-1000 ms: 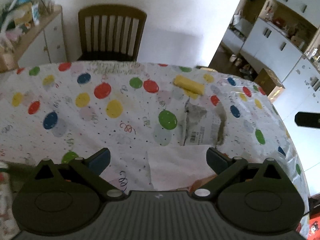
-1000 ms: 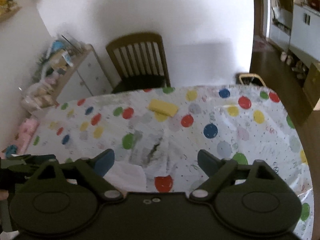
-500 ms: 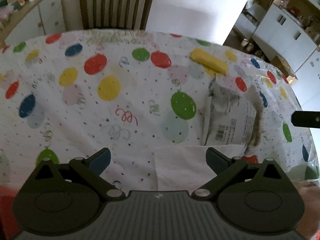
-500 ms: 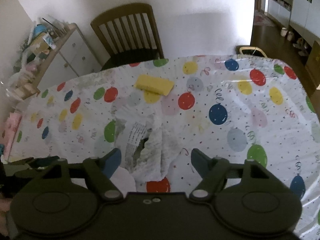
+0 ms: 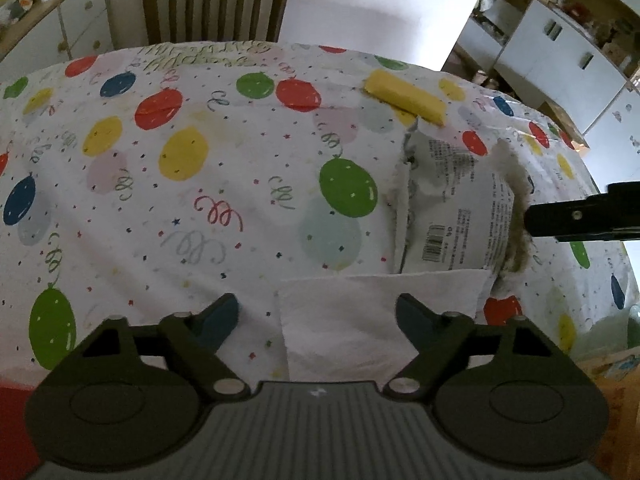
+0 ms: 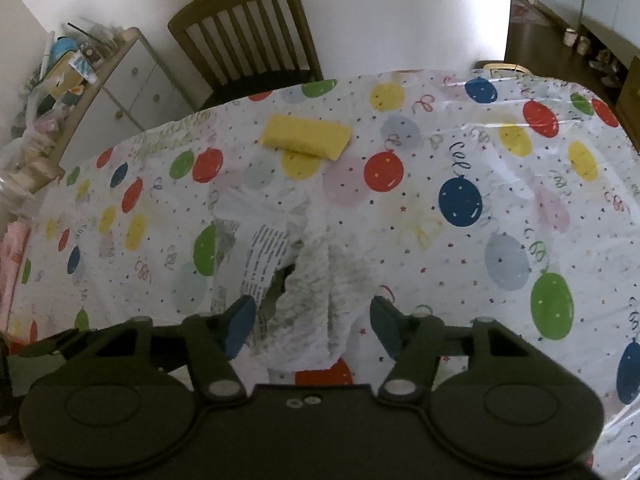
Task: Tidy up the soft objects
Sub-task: 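Grasp the white paper napkin with the left gripper while the right gripper grasps the white fluffy towel, then lift and carry the napkin with the left gripper while the right gripper carries the towel toward the box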
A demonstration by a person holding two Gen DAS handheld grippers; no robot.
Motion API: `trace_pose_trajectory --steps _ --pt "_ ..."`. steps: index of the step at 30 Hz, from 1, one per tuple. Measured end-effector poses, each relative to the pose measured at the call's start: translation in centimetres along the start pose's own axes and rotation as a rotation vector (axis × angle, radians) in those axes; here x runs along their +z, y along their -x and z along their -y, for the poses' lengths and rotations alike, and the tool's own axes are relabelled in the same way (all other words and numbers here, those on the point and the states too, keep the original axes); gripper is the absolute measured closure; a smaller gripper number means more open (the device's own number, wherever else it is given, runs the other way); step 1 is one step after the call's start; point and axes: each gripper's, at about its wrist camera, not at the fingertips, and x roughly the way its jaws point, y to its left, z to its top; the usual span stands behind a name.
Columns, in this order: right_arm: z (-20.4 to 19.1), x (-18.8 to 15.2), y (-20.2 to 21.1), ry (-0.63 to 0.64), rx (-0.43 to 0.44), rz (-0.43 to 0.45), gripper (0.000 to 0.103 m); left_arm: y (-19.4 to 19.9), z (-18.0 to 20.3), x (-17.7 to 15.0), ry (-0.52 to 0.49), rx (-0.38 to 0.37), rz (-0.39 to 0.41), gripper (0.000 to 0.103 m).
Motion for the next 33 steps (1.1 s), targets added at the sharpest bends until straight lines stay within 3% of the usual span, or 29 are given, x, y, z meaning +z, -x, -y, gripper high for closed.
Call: trace_pose_trajectory --steps 5,10,15,33 --pt "0.1 -0.2 -0.8 -0.003 0.002 -0.008 0.054 0.1 0.9 -0.1 -0.046 -0.004 0.013 0.05" --pt "0.2 -0.6 -1.1 0.0 -0.002 -0.005 0.075 0.1 2.3 -0.8 -0.126 0.042 0.039 0.074" --pt "0.1 -1.0 -1.1 0.015 -0.012 0.006 0.096 0.2 2.3 -0.9 -0.128 0.059 0.057 0.093" --pt "0.8 -1.4 5.0 0.037 0.034 0.138 0.099 4.7 0.9 0.0 -0.065 0.036 0.186 0.098"
